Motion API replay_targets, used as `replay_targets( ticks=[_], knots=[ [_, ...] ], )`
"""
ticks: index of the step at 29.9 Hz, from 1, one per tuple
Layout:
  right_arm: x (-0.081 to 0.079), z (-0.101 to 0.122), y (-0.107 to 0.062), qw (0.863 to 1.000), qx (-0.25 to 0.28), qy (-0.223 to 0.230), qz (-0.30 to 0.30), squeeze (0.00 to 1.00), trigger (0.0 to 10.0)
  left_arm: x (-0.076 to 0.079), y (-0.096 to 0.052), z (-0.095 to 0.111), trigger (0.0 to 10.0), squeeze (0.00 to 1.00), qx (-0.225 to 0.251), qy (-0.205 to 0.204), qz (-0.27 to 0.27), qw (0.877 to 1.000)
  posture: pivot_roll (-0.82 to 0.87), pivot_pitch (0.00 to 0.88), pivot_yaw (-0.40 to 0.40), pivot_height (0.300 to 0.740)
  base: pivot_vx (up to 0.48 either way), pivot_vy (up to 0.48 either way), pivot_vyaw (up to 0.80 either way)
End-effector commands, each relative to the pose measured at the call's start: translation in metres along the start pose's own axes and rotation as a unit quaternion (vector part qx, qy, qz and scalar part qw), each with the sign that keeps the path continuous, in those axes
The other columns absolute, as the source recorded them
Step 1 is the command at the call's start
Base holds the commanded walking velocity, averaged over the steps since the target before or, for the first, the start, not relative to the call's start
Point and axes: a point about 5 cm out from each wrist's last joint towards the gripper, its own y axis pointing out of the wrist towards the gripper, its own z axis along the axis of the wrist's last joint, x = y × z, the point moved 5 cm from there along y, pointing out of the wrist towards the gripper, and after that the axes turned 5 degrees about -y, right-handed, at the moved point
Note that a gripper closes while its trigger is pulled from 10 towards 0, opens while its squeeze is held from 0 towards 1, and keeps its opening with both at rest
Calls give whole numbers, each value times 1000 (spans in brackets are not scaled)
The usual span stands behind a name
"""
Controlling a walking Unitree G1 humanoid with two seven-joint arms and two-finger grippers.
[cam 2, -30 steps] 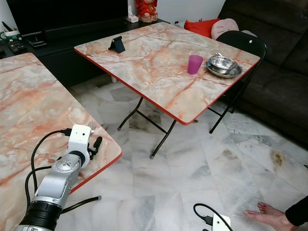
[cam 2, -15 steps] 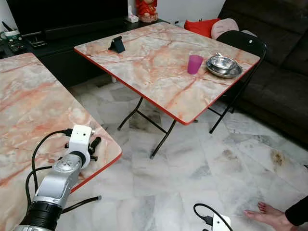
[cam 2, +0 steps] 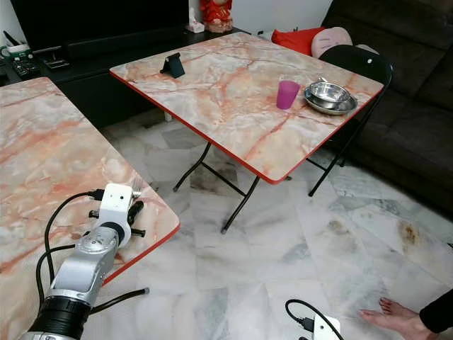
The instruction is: Setting the table
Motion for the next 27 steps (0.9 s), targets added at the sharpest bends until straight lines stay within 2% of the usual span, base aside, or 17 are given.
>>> replay_targets(
  ticks=[1,5,10,13,21,22,23,27],
  knots=[
    [5,1,0,1000,-2,-5,-4,0,10000,5,-1,-16,0,0,-28,-10,-7,1000,116,0,-103,740,0,0,0],
    [4,1,0,1000,-2,-6,-4,0,10000,2,-2,-12,0,0,-14,6,-2,1000,116,0,-103,740,0,0,0],
    [5,1,0,1000,-2,-6,-5,0,10000,0,-4,-8,0,0,-3,7,3,1000,116,0,-103,740,0,0,0],
    [5,1,0,1000,-1,-7,-6,0,10000,-3,-5,1,0,0,23,30,13,999,118,0,-103,740,0,0,0],
    [5,1,0,1000,0,-6,-8,0,10000,-7,-10,17,0,0,70,13,32,997,118,0,-103,740,0,0,0],
    [5,1,0,1000,0,-6,-8,0,10000,-9,-14,24,2784,0,97,10,35,995,118,0,-103,740,0,0,0],
    [5,2,0,1000,0,-6,-8,0,10000,-9,-20,30,10000,0,121,-18,28,992,118,0,-102,740,0,0,0],
    [5,2,0,1000,1,-5,-9,0,10000,-13,-29,33,10000,0,149,-29,25,988,117,0,-101,740,0,0,0]
  ],
)
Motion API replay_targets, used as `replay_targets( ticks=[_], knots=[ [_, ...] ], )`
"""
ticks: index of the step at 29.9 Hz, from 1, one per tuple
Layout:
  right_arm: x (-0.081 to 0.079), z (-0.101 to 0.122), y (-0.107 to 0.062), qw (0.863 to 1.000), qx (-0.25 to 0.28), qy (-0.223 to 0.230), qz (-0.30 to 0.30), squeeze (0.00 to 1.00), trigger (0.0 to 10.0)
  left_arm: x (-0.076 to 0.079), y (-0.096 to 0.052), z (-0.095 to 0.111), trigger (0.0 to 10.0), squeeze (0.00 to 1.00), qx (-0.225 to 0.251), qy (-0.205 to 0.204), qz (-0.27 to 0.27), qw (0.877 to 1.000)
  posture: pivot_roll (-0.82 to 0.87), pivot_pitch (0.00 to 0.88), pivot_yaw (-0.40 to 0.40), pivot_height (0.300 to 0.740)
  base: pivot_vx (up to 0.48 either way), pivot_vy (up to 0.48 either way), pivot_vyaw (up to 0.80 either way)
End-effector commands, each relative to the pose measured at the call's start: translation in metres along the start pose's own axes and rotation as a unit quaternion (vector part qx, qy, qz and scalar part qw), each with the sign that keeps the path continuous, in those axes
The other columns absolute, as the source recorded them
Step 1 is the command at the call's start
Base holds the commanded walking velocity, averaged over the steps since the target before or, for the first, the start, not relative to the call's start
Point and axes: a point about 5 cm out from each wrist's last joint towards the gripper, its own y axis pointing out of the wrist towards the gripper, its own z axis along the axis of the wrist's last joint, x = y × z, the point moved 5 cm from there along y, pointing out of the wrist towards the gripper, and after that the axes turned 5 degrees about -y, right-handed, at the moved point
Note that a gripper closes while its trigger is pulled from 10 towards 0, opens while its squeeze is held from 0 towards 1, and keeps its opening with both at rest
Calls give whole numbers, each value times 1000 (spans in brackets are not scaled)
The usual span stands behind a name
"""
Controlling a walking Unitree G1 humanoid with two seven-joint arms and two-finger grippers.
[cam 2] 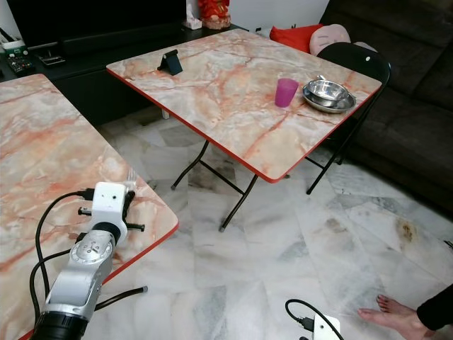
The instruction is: Setting the table
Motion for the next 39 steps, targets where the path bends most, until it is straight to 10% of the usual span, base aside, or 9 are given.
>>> replay_targets(
  ticks=[1,11,39],
  knots=[
    [5,0,0,1000,0,-2,-6,0,10000,0,-5,7,10000,0,22,-19,-4,1000,117,0,-101,740,0,0,0],
    [6,2,0,1000,3,-1,-6,0,10000,3,-28,30,10000,0,95,28,-66,993,126,0,-107,740,0,0,0],
    [6,4,0,1000,10,-8,-9,0,10000,14,-24,45,10000,0,129,24,-70,989,121,0,-105,740,0,-47,218]
  ],
)
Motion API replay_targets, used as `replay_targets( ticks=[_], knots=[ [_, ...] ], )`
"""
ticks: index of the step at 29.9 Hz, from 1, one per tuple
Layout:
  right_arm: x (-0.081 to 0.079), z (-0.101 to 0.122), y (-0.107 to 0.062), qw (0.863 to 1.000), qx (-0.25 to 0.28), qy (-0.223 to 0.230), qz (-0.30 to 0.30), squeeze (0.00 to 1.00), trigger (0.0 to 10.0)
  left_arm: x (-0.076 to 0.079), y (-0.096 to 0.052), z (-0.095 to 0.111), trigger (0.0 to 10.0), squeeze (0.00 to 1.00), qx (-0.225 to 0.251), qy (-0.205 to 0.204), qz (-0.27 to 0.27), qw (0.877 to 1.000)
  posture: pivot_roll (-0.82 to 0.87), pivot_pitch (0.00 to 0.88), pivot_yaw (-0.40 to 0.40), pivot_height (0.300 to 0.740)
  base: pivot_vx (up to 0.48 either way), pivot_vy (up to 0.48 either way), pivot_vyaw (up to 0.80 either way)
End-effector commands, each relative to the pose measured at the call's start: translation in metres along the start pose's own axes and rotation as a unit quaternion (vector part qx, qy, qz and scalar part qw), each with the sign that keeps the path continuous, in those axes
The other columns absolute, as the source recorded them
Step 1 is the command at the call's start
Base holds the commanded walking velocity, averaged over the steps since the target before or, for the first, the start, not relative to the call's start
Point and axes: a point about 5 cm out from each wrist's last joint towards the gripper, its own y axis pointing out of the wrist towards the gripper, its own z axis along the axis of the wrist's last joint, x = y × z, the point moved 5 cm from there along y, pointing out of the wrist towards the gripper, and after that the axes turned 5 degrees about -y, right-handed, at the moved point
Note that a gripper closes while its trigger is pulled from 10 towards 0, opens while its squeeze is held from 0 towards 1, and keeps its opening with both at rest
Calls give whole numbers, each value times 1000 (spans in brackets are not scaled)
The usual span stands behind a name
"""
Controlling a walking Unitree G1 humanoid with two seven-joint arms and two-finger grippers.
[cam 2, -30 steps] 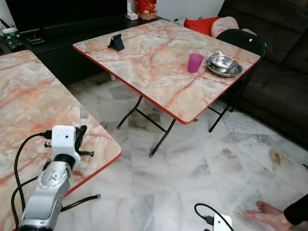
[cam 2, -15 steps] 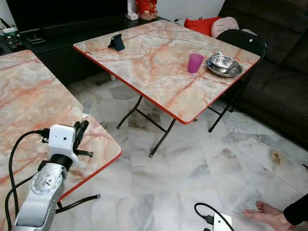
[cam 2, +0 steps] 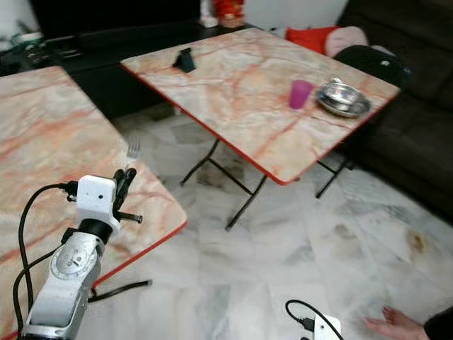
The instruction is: Setting the table
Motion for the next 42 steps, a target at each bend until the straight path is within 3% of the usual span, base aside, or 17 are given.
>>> replay_targets(
  ticks=[1,23,32,42],
  knots=[
    [4,3,0,1000,7,1,-3,0,10000,5,2,3,10000,0,5,1,-4,1000,119,0,-106,740,0,0,800],
    [3,2,0,1000,5,2,3,0,10000,17,5,6,10000,0,13,-20,-16,1000,114,0,-105,740,0,0,759],
    [2,0,0,1000,4,7,6,0,10000,18,5,6,10000,0,13,-13,-21,1000,113,0,-101,740,0,0,0],
    [3,-1,-1,1000,4,5,3,0,10000,21,6,5,10000,0,11,-12,-26,1000,115,0,-100,740,0,-319,320]
  ],
)
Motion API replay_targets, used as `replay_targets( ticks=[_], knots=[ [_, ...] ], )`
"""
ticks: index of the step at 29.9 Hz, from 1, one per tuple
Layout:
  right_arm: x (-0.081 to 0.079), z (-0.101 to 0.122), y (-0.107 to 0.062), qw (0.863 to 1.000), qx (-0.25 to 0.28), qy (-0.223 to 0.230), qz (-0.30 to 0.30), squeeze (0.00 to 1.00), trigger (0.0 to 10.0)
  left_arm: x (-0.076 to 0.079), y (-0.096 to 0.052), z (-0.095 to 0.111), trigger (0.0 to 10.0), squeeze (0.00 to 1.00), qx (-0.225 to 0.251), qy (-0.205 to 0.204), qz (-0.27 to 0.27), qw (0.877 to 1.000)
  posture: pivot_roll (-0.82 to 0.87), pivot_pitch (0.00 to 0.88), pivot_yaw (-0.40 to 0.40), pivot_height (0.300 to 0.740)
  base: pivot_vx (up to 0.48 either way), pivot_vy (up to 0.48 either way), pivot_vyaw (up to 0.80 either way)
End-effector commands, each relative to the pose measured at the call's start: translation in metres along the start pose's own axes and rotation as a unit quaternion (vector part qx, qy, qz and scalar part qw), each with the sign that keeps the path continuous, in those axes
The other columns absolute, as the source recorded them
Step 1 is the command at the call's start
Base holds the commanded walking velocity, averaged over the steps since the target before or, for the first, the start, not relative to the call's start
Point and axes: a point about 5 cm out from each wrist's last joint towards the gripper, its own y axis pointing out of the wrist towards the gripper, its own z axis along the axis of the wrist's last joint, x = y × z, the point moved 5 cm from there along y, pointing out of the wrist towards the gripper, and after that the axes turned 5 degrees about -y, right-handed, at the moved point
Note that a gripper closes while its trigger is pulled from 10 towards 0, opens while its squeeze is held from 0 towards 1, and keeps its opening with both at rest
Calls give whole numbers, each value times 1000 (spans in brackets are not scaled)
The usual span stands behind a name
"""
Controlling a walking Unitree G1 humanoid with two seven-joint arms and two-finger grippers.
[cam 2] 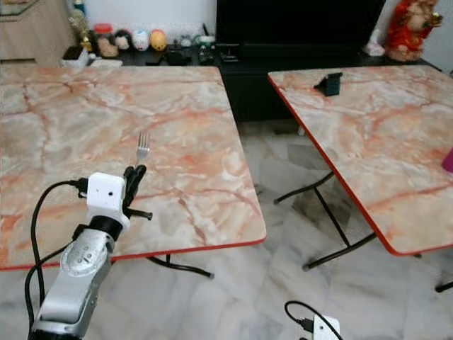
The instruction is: Setting the table
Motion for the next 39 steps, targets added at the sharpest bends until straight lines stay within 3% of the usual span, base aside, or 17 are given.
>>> replay_targets(
  ticks=[1,26,34,39],
  knots=[
    [8,0,-1,1000,4,3,-10,0,10000,10,1,1,10000,0,3,-3,-14,1000,115,0,-100,740,0,-319,0],
    [9,2,0,1000,5,-4,-20,0,10000,5,3,2,10000,0,2,-1,0,1000,107,0,-99,740,0,-358,0],
    [9,3,0,1000,6,-1,-21,0,10000,4,3,2,10000,0,2,1,2,1000,107,0,-97,740,0,-363,727],
    [9,2,0,1000,7,6,-25,0,10000,3,3,2,10000,0,2,2,4,1000,107,0,-97,740,0,-363,0]
  ],
)
